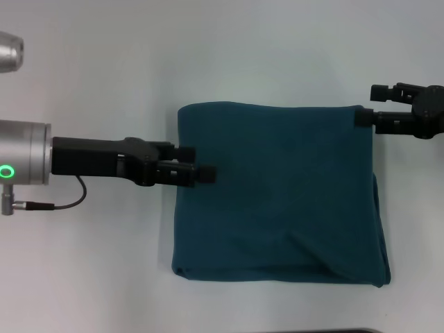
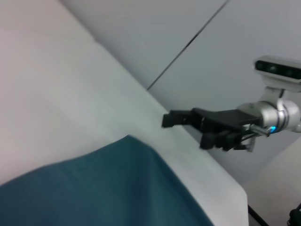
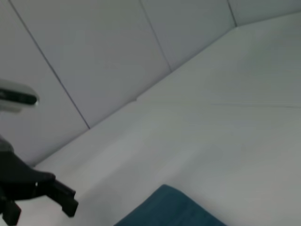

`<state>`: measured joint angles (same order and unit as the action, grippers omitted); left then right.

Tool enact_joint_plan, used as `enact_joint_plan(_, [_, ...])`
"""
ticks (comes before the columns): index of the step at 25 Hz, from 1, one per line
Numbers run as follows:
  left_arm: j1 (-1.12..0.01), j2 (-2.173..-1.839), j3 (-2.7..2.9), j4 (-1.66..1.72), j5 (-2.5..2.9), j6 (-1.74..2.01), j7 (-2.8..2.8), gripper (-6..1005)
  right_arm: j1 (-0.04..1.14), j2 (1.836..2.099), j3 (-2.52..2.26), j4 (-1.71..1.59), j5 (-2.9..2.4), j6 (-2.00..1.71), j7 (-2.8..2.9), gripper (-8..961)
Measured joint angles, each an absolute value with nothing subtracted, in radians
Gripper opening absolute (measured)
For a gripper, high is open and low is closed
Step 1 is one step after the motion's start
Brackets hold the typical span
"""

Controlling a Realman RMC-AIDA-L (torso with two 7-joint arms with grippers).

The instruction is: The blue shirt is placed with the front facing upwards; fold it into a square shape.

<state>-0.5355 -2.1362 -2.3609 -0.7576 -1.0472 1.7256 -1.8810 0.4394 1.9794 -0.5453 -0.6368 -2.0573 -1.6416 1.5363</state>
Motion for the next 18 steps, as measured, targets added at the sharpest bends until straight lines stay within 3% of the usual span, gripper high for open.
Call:
enact_joint_plan(5, [-0.530,-2.150,-2.363,-0.758,-1.078,1.731,-1.815,883,0.449,1.986,-0.582,-0.684,-2.084,-1.656,1.532,931])
enact_joint_plan(10, [-0.525,-2.158,-2.363,-0.757,-1.086,1.721,-1.779,884,0.459,2.009,-0.635,-0.751,-2.088,-1.663,1.535,931])
enact_joint_plan(18, [-0.507,-2.158,-2.364,-0.756,-1.109,1.713,-1.751,884,0.463,2.010,-0.634,-0.763,-2.089,-1.664,1.539,931])
